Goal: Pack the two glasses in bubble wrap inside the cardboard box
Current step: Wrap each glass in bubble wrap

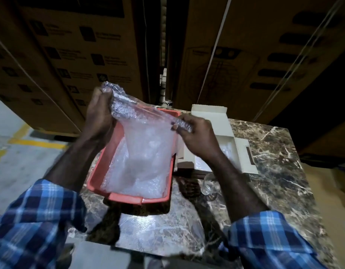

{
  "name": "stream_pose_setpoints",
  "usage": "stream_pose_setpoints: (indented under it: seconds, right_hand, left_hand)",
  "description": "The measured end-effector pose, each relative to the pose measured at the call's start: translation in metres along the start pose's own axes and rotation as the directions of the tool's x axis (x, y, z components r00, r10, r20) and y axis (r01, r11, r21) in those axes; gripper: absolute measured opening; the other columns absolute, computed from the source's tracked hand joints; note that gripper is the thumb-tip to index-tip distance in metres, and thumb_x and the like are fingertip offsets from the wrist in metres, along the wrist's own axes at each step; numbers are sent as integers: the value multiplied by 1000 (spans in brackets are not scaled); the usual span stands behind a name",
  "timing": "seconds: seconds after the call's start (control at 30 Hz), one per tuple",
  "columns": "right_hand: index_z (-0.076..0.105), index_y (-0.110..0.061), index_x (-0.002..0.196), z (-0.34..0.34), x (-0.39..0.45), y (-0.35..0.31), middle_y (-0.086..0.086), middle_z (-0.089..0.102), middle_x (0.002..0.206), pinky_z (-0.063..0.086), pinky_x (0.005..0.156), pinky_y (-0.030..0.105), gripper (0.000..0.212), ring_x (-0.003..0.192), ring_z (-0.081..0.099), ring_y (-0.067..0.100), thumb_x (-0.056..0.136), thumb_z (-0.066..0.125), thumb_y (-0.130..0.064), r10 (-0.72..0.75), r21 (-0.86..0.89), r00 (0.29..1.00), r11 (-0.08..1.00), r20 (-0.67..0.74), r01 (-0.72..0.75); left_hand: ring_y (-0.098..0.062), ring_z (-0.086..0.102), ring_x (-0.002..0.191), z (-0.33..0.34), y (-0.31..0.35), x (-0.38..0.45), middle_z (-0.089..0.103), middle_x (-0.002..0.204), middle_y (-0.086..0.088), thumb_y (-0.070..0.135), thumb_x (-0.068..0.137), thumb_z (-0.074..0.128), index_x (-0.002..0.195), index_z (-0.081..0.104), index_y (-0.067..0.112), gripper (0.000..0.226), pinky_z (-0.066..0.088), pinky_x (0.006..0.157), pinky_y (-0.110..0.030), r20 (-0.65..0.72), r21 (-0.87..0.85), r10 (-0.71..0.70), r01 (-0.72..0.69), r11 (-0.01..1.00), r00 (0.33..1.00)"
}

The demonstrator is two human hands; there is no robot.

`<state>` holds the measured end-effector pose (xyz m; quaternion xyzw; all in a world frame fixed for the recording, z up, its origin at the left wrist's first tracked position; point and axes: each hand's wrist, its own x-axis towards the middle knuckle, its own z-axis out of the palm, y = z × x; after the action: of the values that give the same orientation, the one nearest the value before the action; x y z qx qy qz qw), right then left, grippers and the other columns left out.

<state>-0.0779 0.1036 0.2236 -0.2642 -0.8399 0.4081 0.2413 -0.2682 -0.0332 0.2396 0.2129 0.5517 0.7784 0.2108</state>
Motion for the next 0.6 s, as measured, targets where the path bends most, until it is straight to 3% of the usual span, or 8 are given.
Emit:
stream_pose_setpoints:
  seconds: [0.1,0.2,0.27,0.33,0.5,0.6]
  right_hand:
    - [75,-17,103,-35,5,-4,-7,74,94,54,74,27,13,85,68,4,92,70,-12,-59,37,995,997,-84,63]
    - [73,-17,106,-70,1,-10,-8,74,96,58,81,33,14,89,69,8,93,69,-12,-114,32,983,992,-142,120]
    - [73,-17,108,-94,-5,-12,-10,73,95,58,80,33,16,89,69,6,93,68,-12,-160,1,967,987,-199,163]
    - [73,-17,110,-120,-12,-9,-12,71,95,58,76,29,17,85,67,1,94,68,-14,-189,-42,942,982,-278,185]
    - [74,-18,113,-200,-45,12,-10,72,102,53,76,15,22,90,66,0,93,66,-14,-230,-114,875,973,-425,200]
    - [75,-21,112,-252,-74,34,-7,74,106,58,83,25,27,97,69,4,88,66,-10,-222,-114,850,975,-478,190]
  left_hand:
    - [-8,55,71,17,5,-4,56,81,4,21,108,40,94,46,19,16,50,68,-26,52,-12,44,-43,999,998]
    - [-11,56,67,38,14,-11,58,77,6,35,101,55,91,50,23,16,47,64,-34,109,-40,79,-75,996,991]
    - [-8,49,57,56,23,-18,53,69,9,45,92,64,88,51,24,24,43,52,-25,159,-21,109,-107,994,981]
    - [-1,44,50,76,31,-27,49,64,14,41,87,67,85,47,23,27,39,46,-17,192,25,179,-187,982,965]
    - [3,62,82,135,33,-55,63,88,16,5,88,72,99,50,15,27,49,76,-15,281,203,361,-423,883,889]
    - [-9,63,100,178,29,-74,63,111,-10,8,83,79,120,47,9,49,52,90,-26,306,185,388,-454,872,869]
